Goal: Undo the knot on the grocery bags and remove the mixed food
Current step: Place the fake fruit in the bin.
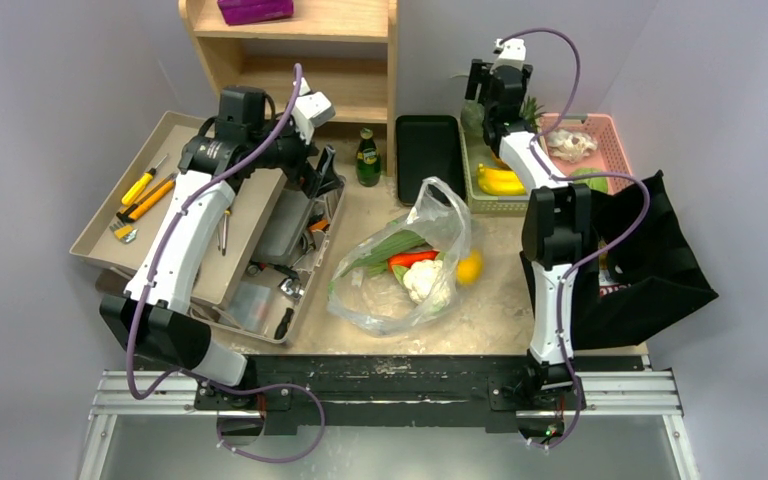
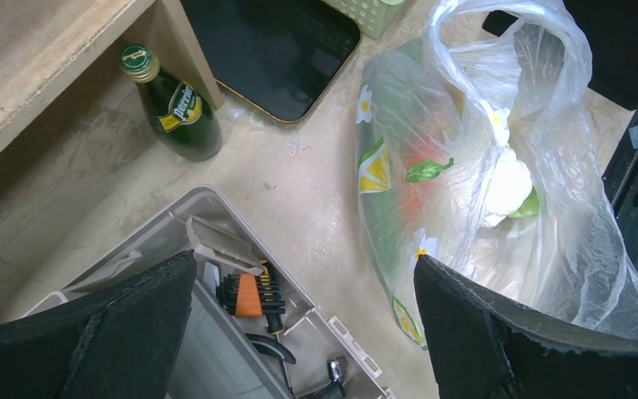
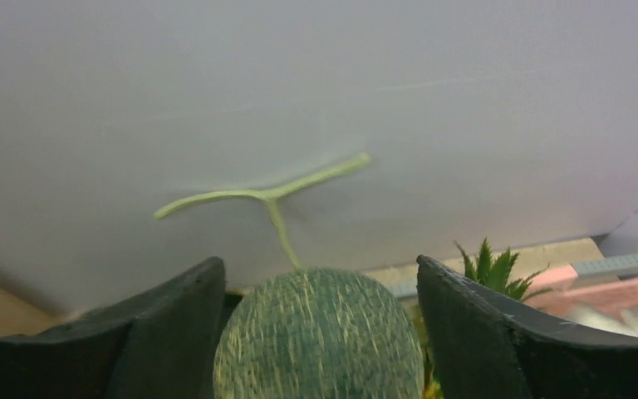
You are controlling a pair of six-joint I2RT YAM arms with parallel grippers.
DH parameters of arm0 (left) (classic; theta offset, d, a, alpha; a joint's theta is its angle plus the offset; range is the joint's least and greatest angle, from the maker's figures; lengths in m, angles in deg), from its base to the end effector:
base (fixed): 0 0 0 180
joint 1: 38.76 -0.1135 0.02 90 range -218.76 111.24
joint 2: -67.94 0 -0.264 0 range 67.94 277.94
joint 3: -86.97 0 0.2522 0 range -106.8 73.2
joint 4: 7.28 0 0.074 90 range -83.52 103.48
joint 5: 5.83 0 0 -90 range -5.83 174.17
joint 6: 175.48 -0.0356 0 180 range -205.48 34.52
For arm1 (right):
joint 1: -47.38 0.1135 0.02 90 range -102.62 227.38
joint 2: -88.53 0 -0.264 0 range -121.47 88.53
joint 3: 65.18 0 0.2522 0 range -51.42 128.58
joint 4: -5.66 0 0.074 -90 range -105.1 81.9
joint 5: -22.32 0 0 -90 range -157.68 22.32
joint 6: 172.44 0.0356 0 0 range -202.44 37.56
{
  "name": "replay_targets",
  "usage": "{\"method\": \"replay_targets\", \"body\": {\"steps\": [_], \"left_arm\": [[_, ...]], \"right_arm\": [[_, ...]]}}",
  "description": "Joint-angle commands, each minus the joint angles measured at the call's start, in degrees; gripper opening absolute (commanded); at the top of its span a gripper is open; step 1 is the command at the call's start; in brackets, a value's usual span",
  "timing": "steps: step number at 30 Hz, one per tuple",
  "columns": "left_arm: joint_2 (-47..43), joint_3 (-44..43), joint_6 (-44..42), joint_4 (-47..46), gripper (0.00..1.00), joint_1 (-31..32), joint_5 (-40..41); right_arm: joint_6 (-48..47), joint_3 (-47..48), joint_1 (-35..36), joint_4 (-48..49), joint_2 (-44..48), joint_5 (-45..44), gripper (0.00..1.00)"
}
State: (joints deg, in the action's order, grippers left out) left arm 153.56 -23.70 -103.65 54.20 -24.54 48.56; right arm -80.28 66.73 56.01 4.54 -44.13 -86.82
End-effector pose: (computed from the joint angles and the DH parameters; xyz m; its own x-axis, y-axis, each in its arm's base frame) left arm 0.2965 -0.0965 0.4224 -0.3431 0.3485 -0.8723 0.8007 0.5940 -0.0776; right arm 0.5541 0.0723 0.3008 -0.0254 0.0322 -0.9992 0.1833 0.9827 0.0270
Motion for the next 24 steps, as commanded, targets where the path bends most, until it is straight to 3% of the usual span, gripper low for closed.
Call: {"method": "replay_targets", "body": {"steps": [1, 5, 10, 13, 16, 18, 20, 22, 24], "left_arm": [[0.50, -0.61, -1.34, -0.35, 1.00, -0.16, -3.47], [0.62, -0.25, -1.85, 0.11, 1.00, -0.16, -3.73], [-0.48, 2.29, -1.52, -0.59, 1.00, -0.16, -4.90], [-2.47, 5.98, -1.11, -3.24, 0.98, 0.05, -5.43], [-5.02, 10.49, -0.99, -5.80, 0.93, 0.35, -6.15], [-6.50, 13.12, -0.79, -6.99, 0.89, 0.61, -6.50], [-7.60, 15.38, -0.38, -7.80, 0.86, 0.80, -7.01], [-8.27, 17.10, 0.34, -8.39, 0.83, 1.05, -7.06], [-8.46, 18.14, 2.24, -8.69, 0.82, 1.07, -6.95]], "right_arm": [[2.51, -5.53, 0.09, -0.48, 11.71, 5.88, 0.86], [3.96, -12.90, 0.16, -1.57, 20.72, 17.83, 0.94], [1.45, -18.82, 0.19, -6.20, 29.44, 42.62, 0.95], [-4.61, -20.13, 0.75, -15.12, 34.37, 56.85, 0.84], [-15.74, -22.56, 3.68, -27.98, 39.87, 64.51, 0.63], [-24.82, -25.39, 7.27, -36.51, 43.92, 67.37, 0.51], [-35.86, -29.42, 11.26, -44.29, 48.07, 68.29, 0.45], [-44.01, -35.07, 15.06, -46.72, 52.10, 67.80, 0.36], [-46.39, -40.08, 17.99, -44.89, 54.60, 67.07, 0.35]]}}
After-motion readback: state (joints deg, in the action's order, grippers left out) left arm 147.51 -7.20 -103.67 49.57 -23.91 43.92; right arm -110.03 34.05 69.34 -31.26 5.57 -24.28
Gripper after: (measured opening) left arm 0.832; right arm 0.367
